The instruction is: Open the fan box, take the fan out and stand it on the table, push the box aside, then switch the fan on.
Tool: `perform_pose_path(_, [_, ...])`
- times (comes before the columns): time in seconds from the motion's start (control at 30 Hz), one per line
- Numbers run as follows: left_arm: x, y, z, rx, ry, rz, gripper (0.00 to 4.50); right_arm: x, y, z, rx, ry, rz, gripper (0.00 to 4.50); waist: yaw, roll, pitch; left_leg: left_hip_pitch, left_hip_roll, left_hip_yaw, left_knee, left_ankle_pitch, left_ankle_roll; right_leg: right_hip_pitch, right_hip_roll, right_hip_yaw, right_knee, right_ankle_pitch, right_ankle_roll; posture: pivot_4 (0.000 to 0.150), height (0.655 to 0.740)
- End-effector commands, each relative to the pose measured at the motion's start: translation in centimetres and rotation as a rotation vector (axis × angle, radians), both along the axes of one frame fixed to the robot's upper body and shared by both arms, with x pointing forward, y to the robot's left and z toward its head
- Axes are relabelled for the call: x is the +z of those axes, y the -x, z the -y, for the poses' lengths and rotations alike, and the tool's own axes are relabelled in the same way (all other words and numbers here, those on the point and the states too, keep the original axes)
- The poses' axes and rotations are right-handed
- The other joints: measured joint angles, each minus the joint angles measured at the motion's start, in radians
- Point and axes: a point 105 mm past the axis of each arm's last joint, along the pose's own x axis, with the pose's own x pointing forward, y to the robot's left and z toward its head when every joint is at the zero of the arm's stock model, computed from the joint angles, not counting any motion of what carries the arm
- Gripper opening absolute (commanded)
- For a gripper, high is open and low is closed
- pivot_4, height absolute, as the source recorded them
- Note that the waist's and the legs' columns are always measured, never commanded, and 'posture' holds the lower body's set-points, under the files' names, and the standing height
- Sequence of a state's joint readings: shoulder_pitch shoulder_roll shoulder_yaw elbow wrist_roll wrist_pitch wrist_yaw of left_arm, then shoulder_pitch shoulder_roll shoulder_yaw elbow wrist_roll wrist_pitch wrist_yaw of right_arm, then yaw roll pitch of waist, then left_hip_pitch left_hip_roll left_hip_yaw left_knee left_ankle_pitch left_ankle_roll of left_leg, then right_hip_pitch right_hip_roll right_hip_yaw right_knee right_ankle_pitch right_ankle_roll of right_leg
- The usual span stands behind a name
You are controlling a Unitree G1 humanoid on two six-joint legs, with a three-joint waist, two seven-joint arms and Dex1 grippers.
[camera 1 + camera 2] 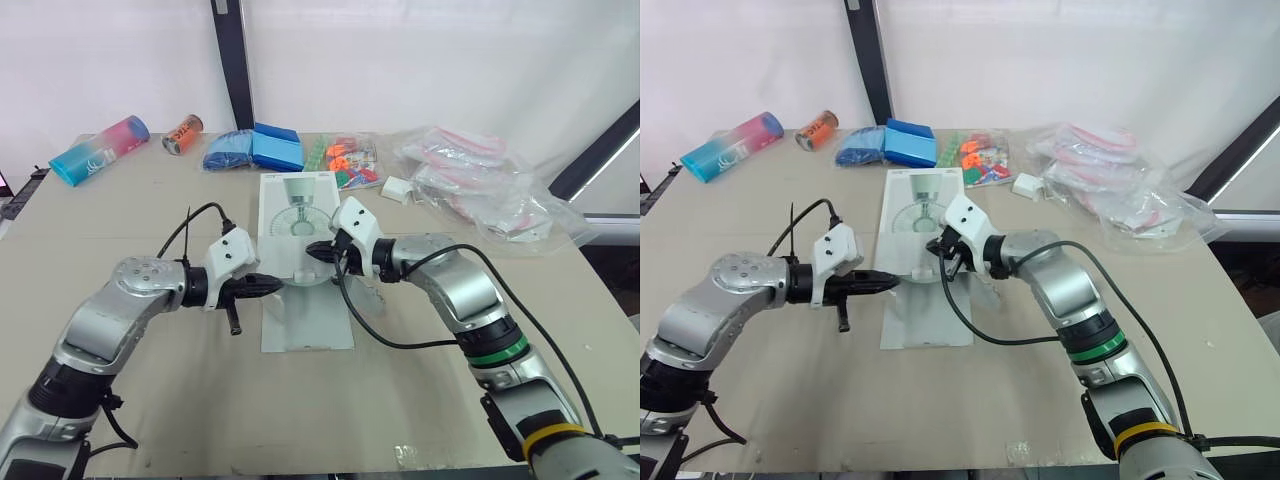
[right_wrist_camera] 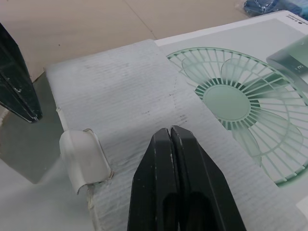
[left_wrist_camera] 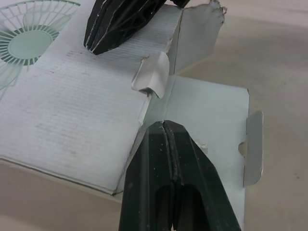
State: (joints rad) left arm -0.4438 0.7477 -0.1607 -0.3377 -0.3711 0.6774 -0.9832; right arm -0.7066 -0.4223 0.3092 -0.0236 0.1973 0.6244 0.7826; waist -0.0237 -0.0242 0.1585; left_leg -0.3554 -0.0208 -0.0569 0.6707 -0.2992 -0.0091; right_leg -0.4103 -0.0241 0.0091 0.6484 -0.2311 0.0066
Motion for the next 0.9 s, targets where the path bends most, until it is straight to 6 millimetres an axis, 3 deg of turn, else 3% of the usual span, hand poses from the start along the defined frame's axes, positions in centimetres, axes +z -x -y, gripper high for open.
perform_pose_path(0.03, [2.1, 0.4, -0.2, -0.048, -0.027, 0.087, 0.0, 0.1, -0.3, 0.0, -0.004, 0.009, 0.011, 0.01, 0.0, 0.0, 0.0, 0.0, 0.0, 0.0, 0.0, 0.0, 0.0, 0.0, 0.0, 0.0, 0.0, 0.0, 0.0, 0.15, 0.74])
perform_pose_path(0.2, [2.7, 0.4, -1.3, -0.074, -0.075, 0.106, 0.0, 0.1, -0.3, -0.1, 0.0, 0.007, 0.011, 0.01, 0.0, 0.0, 0.0, 0.0, 0.0, 0.0, 0.0, 0.0, 0.0, 0.0, 0.0, 0.0, 0.0, 0.0, 0.0, 0.15, 0.74])
perform_pose_path(0.3, [3.2, -0.8, -1.5, -0.023, -0.048, 0.138, 0.0, 0.0, -0.3, -0.2, 0.001, 0.006, 0.01, 0.01, 0.0, 0.0, 0.0, 0.0, 0.0, 0.0, 0.0, 0.0, 0.0, 0.0, 0.0, 0.0, 0.0, 0.0, 0.0, 0.15, 0.74])
perform_pose_path(0.47, [4.6, -0.8, 0.7, -0.072, 0.047, 0.132, 0.0, 0.0, -0.2, -0.4, 0.004, 0.0, 0.009, 0.01, -0.001, 0.0, 0.0, 0.0, 0.0, 0.0, 0.0, 0.0, 0.0, 0.0, 0.0, 0.0, 0.0, 0.0, 0.0, 0.15, 0.74])
perform_pose_path(0.67, [2.6, 0.2, 2.2, -0.155, -0.008, 0.102, 0.0, 0.0, -0.3, -0.3, -0.002, 0.001, 0.011, 0.01, -0.004, 0.0, 0.0, 0.0, 0.0, 0.001, 0.0, 0.0, 0.0, 0.0, 0.001, 0.0, 0.0, 0.0, 0.0, 0.15, 0.74])
perform_pose_path(0.9, [0.6, 0.3, 2.1, -0.167, -0.1, 0.1, 0.0, 0.1, -0.5, 0.0, -0.009, 0.003, 0.013, 0.01, -0.004, 0.0, 0.0, 0.0, 0.0, 0.001, 0.0, 0.0, 0.0, 0.0, 0.001, 0.0, 0.0, 0.0, 0.0, 0.15, 0.74])
